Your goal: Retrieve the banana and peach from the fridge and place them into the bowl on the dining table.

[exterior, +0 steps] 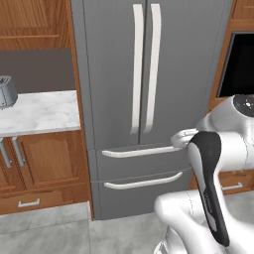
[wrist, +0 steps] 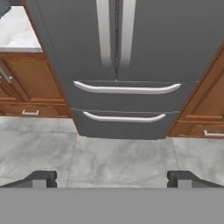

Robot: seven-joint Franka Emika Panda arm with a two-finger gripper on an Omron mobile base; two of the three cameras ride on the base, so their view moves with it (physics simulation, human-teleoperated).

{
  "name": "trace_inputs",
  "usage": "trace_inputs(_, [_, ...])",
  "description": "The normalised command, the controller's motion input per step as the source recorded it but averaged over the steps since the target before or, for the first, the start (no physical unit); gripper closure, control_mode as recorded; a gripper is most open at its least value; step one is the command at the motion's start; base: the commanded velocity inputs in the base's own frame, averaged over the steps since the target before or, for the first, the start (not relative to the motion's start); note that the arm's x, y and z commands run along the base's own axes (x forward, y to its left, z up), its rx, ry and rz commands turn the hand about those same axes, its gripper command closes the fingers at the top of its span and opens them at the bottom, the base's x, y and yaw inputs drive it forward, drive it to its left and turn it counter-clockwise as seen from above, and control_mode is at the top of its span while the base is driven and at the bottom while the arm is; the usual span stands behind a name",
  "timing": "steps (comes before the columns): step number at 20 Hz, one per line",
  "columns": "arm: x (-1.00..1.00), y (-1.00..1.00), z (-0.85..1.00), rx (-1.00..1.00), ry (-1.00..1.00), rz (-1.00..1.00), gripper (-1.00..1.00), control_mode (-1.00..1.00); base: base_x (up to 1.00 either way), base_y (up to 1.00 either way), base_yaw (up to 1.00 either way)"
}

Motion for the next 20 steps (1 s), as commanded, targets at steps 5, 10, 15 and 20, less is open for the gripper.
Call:
trace_inputs(5, [0.66, 0.0, 0.32, 0.0, -0.12, 0.0, -1.0, -1.0, 0.0, 0.0, 0.0])
trace_inputs(10, [0.59, -0.01, 0.44, 0.0, -0.12, 0.0, -1.0, -1.0, 0.0, 0.0, 0.0])
trace_inputs(15, [0.42, -0.17, 0.24, 0.0, -0.22, 0.0, -1.0, -1.0, 0.0, 0.0, 0.0])
trace_inputs(20, [0.39, -0.28, 0.07, 0.0, -0.19, 0.0, -1.0, -1.0, 0.0, 0.0, 0.0])
